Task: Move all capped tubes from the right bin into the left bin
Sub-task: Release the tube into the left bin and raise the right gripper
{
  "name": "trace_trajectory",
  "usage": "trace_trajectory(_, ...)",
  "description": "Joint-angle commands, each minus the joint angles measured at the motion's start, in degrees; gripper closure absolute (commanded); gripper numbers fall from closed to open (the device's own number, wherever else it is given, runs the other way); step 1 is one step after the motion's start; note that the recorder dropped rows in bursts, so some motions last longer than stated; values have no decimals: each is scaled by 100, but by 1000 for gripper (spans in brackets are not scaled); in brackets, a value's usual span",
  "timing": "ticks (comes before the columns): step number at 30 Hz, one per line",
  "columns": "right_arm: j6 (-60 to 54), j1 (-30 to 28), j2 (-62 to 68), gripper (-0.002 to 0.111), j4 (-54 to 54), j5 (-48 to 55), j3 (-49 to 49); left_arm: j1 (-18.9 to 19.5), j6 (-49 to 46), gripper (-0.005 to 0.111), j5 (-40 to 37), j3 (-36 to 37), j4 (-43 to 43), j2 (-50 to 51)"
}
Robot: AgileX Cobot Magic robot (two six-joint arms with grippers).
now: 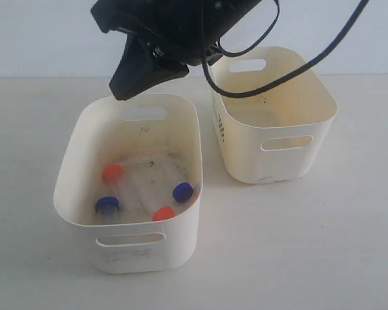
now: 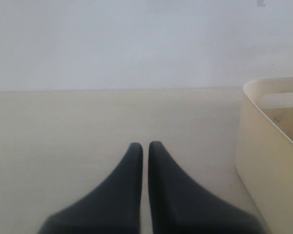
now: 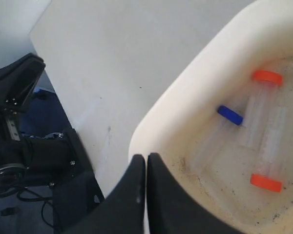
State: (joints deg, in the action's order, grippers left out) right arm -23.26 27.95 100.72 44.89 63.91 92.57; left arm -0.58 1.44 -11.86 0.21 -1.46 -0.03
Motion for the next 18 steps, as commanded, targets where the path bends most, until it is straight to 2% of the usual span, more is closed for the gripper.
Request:
trace_trajectory(1, 19, 2, -166, 108, 16, 63, 6, 2, 54, 102, 26, -21, 36, 3)
trace_trajectory(8, 19, 2, -165, 108, 16, 40, 6, 2, 54, 102, 26, -21, 36, 3)
trace_trajectory(18, 49, 2, -83, 108, -13, -537, 6, 2, 54, 102, 26, -21, 36, 3)
